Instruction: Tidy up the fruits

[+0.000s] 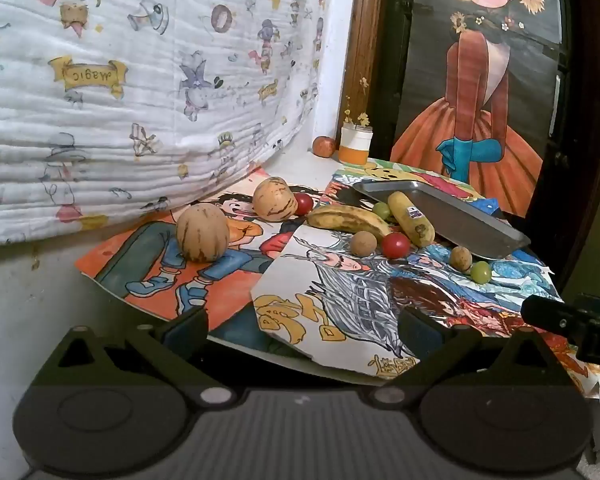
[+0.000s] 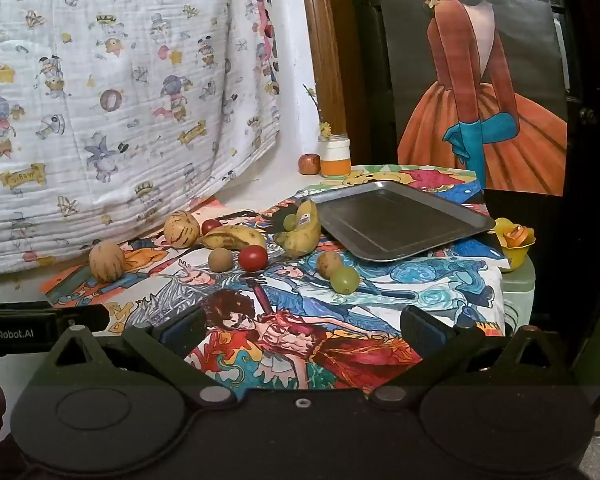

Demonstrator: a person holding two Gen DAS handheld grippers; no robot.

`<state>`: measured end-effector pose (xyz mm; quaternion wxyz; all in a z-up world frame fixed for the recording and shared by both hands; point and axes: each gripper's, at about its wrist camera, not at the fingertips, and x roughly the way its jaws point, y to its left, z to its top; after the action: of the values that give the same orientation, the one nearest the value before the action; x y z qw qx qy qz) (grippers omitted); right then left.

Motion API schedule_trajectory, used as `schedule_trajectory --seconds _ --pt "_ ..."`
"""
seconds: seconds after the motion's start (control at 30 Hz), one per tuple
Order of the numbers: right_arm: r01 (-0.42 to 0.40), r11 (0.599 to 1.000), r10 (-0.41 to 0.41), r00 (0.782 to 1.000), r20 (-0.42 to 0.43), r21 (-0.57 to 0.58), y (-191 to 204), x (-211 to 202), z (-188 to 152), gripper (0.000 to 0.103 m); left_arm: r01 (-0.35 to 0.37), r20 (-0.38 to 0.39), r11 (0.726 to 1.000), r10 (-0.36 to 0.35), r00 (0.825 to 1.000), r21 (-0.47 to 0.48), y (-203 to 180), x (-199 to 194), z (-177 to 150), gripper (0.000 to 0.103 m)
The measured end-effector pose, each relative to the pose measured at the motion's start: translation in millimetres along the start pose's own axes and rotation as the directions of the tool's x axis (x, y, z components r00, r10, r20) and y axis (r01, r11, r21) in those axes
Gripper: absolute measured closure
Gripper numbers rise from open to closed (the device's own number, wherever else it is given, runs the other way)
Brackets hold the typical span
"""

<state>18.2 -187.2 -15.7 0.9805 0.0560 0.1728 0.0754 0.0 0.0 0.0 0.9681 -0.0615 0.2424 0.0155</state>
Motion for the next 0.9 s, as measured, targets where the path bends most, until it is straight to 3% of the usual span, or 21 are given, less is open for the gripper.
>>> schedule_trajectory --seconds 0.9 --pt "-0.001 1.0 0.001 1.0 -0.006 0.002 0.8 1.6 -0.8 0.0 0.0 -0.005 1.0 0.0 1.0 0.0 -0.2 0.0 0.2 0.0"
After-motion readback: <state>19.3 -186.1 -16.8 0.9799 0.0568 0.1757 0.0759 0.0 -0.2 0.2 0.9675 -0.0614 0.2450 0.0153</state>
